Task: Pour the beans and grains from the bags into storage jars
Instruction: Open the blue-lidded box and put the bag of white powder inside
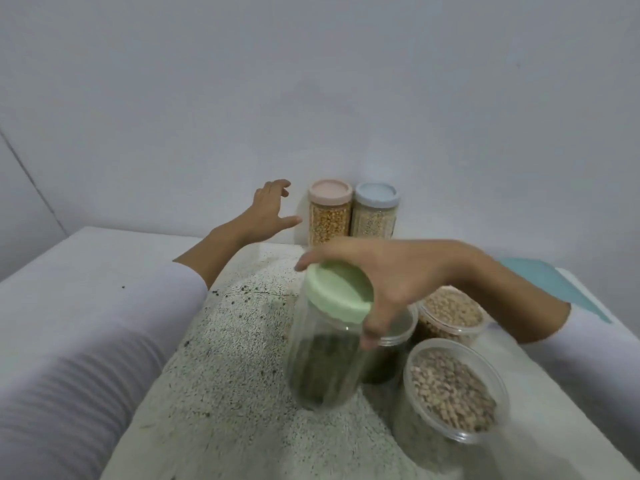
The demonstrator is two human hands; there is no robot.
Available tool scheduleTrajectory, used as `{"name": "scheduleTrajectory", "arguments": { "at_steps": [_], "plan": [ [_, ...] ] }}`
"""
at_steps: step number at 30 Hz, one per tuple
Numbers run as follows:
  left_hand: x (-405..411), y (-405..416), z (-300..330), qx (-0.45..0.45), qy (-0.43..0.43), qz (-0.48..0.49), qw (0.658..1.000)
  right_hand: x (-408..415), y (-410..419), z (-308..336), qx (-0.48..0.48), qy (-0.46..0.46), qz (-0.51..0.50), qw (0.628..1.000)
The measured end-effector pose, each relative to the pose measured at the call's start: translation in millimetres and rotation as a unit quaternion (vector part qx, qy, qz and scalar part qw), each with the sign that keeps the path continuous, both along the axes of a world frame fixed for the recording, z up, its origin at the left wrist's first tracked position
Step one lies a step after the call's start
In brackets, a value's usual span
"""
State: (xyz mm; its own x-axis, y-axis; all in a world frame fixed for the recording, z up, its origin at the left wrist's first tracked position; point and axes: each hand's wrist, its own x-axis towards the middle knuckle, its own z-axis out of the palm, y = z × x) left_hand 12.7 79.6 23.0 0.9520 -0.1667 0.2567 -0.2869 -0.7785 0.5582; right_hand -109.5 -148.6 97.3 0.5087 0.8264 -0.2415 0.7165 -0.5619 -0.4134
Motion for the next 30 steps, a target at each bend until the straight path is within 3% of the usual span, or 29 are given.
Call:
{"name": "scheduleTrajectory", "arguments": {
  "at_steps": [4, 8, 18, 24, 30],
  "plan": [
    [-2, -3, 7, -0.045, 0.025, -0.022, 0.998, 34, -36, 34, 0.168, 0.035, -0.155, 0.973],
    [-7, -17, 6, -0.053, 0.077, -0.063, 0.994, 69, -62, 54, 0.250, -0.049, -0.282, 0.925],
    [-5, -46, -8, 0.006, 0.220, -0.155, 0.963, 161, -96, 8, 0.099, -0.097, -0.426, 0.894],
    [-11, -62, -23, 0.034, 0.279, -0.219, 0.934, 196, -107, -43, 0.074, -0.115, -0.503, 0.854],
    [-30, -78, -33, 0.032, 0.383, -0.319, 0.867, 204, -105, -69, 0.136, -0.148, -0.536, 0.820]
  ]
}}
